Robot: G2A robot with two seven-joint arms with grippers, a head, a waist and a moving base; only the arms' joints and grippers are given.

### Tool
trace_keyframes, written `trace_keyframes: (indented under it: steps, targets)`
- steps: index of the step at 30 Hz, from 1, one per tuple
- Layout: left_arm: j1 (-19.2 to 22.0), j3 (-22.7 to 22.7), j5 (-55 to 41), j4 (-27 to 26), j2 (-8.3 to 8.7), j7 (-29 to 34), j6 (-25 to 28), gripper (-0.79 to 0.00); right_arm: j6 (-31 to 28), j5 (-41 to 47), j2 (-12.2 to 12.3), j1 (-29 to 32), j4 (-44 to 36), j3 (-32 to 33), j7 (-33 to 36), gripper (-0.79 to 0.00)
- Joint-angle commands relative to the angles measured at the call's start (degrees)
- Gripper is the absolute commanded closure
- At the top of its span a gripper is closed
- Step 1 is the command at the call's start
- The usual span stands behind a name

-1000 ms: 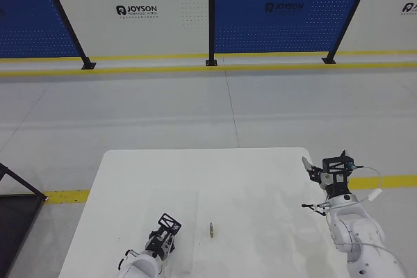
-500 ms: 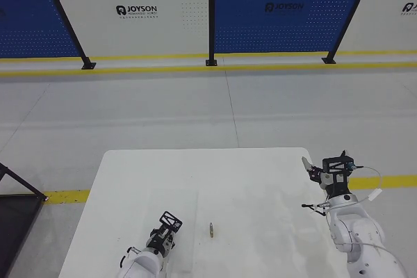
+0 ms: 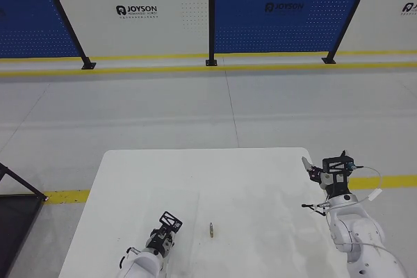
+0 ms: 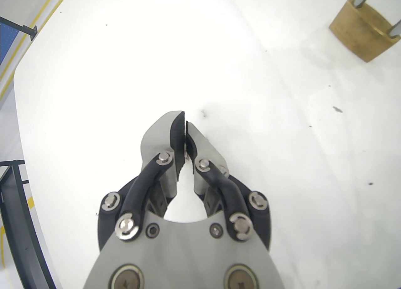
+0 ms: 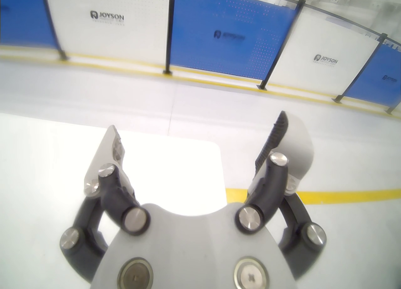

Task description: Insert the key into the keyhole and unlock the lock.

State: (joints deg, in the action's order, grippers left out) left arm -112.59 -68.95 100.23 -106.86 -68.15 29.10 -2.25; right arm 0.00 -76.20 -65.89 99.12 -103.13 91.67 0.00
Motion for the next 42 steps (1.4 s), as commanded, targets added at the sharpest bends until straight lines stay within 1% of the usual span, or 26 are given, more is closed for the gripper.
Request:
trace_keyframes:
  steps: [1,9,13,16,20,23,26,28,31,32,34,37,39,41,42]
  targets:
    - [-0.47,-0.13,0.14,-0.65,0.04,-0.22,0.0,0.0,0.0,0.0,0.0,0.0,0.0,0.0,0.0,-0.785]
    - [-2.69,-1.42,-0.26,-3.18,0.23,-2.59,-0.64,0.0,0.0,0.0,0.0,0.0,0.0,0.0,0.0,-0.785]
    - [-3.8,-2.49,-2.34,-3.86,0.25,-5.34,-1.65,0.0,0.0,0.0,0.0,0.0,0.0,0.0,0.0,-0.785]
    - [-4.84,-3.43,-5.1,-4.36,0.29,-7.42,-1.41,0.0,0.0,0.0,0.0,0.0,0.0,0.0,0.0,-0.785]
    - [-6.59,-5.45,-9.42,-6.51,0.45,-13.8,-0.54,0.0,0.0,0.0,0.0,0.0,0.0,0.0,0.0,-0.785]
    - [-8.4,-7.51,-14.35,-8.84,0.69,-20.62,2.57,0.0,0.0,0.0,0.0,0.0,0.0,0.0,0.0,-0.785]
    - [-10.17,-9.72,-18.83,-10.17,1.08,-29.89,8.6,0.0,0.0,0.0,0.0,0.0,0.0,0.0,0.0,-0.785]
    - [-11.09,-11.33,-20.91,-10.11,1.39,-35.43,13.04,0.0,0.0,0.0,0.0,0.0,0.0,0.0,0.0,-0.785]
    - [-11.65,-13.46,-23.51,-8.75,1.83,-44.0,20.06,0.0,0.0,0.0,0.0,0.0,0.0,0.0,0.0,-0.785]
    - [-11.75,-13.83,-24.86,-7.98,1.97,-46.68,23.31,0.0,0.0,0.0,0.0,0.0,0.0,0.0,0.0,-0.785]
    - [-11.5,-15.01,-27.63,-6.23,2.25,-50.01,28.54,0.0,-0.35,-0.44,0.0,0.08,0.15,-0.17,0.08,-0.785]
    - [-10.33,-16.05,-30.68,-3.2,2.59,-54.44,35.89,0.0,-4.2,-2.05,0.08,1.81,-0.62,-1.32,-0.96,-0.785]
    - [-9.33,-16.48,-32.17,-0.89,2.75,-56.42,39.32,0.0,-4.93,-4.24,0.08,3.74,-1.84,-2.31,-1.54,-0.785]
    - [-8.18,-16.69,-33.0,1.04,2.91,-57.57,42.69,0.0,-7.48,-5.91,0.09,6.23,-3.7,-4.17,-2.16,-0.785]
    - [-7.67,-16.94,-33.48,2.04,2.96,-58.24,43.56,0.0,-8.95,-7.29,0.15,7.59,-4.47,-5.12,-2.38,-0.785]
